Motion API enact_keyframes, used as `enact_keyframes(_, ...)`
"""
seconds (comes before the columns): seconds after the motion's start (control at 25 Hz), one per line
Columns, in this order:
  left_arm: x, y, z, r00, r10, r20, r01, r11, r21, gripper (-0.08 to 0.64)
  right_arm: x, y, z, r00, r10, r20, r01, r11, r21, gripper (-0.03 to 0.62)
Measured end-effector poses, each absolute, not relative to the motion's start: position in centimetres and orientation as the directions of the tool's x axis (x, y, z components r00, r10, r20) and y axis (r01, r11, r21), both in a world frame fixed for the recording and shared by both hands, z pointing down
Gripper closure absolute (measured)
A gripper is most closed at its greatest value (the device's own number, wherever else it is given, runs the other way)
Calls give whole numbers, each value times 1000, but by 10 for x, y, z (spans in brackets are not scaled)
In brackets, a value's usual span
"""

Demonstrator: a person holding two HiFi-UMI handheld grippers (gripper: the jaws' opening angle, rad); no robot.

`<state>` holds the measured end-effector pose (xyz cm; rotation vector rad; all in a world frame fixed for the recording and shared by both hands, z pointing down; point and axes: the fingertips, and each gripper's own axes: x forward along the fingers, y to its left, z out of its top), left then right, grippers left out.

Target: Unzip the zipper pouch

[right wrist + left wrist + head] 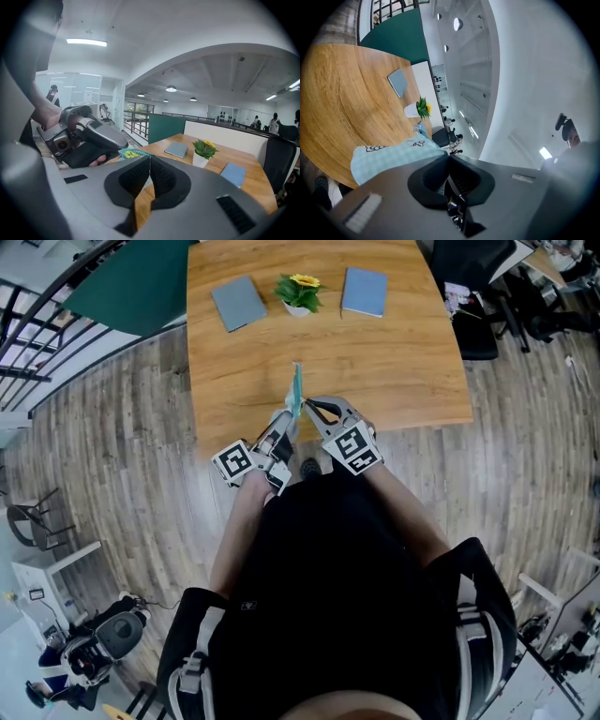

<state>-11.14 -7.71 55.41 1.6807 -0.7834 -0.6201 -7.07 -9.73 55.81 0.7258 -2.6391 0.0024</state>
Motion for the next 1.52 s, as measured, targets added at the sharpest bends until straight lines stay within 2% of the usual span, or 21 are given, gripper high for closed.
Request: enact_keyframes(1.52, -103, -92, 551, 667, -745, 15, -227, -185, 956, 558, -57, -122, 563, -753, -528, 392, -540, 837, 92, 586)
